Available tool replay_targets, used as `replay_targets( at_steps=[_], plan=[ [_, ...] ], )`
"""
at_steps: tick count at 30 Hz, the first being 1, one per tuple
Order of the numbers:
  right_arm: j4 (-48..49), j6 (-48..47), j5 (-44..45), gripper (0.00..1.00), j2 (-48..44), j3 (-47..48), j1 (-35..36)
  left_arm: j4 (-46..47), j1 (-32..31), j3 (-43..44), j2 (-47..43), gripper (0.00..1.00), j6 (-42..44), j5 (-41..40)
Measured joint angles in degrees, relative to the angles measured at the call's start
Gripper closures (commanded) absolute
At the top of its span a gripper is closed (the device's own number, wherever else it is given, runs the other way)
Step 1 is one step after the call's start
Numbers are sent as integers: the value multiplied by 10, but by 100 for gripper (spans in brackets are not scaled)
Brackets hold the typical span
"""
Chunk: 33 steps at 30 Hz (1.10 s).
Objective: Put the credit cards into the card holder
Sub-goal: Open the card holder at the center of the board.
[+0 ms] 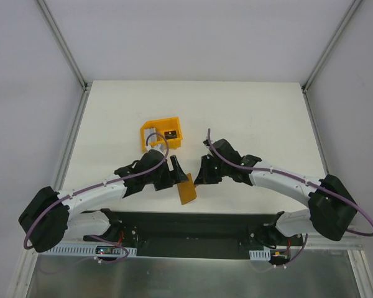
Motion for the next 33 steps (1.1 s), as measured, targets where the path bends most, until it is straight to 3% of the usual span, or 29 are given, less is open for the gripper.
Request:
replay_targets(
  at_steps=[13, 33],
  plan=[
    [21, 28, 0, 100, -12, -7, 19, 54, 0, -19, 26, 20, -21, 41],
    [29, 46, 0, 100, -26, -6, 31, 36, -3, -30, -8, 28, -23, 39]
  ],
)
